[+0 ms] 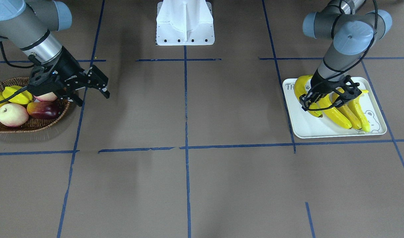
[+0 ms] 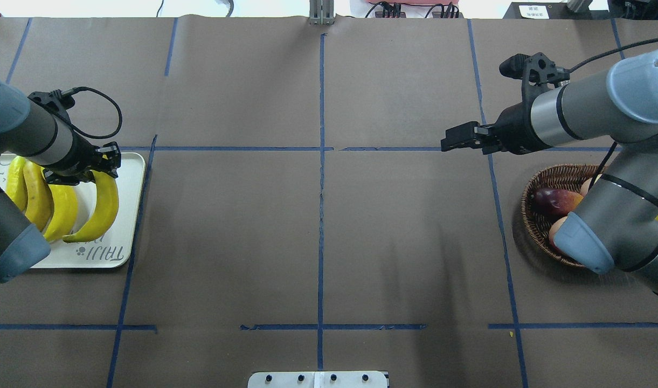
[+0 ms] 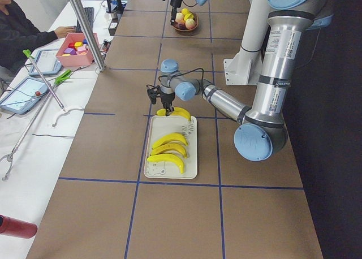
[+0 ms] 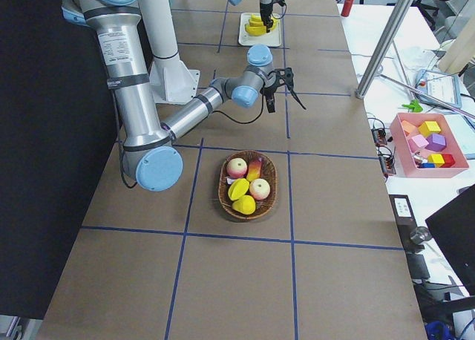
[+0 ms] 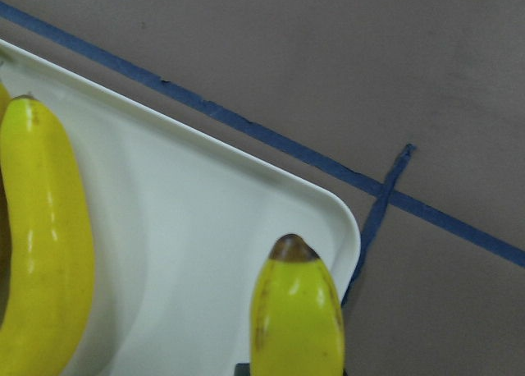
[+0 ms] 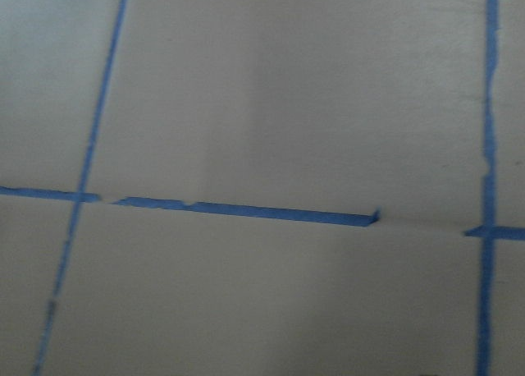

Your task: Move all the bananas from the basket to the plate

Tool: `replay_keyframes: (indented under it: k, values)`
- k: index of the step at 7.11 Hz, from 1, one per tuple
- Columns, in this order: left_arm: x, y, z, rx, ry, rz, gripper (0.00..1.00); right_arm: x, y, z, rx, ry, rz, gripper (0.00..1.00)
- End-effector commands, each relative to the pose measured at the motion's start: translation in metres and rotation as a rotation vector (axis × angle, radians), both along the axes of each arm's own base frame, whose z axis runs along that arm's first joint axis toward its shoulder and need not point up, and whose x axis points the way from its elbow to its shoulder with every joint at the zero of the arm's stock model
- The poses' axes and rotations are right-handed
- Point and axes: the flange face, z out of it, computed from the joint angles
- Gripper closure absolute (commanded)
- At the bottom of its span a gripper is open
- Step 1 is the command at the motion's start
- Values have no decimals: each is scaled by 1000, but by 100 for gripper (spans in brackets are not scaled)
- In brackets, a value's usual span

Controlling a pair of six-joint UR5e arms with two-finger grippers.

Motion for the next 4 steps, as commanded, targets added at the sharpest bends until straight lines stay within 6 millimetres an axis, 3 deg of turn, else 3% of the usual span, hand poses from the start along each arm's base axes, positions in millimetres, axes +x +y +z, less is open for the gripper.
replay_keyframes:
  k: [1,2,4]
  values:
    - [-1,0,10,0,-18,10,76,58,-31,47,70,241,-127,0]
    - [-4,3,20,35,-37,65,1,95,-42,76,88,299,-182,0]
    - [-9,4,28,65,-56,98,1,168,-56,145,61,289,-249,0]
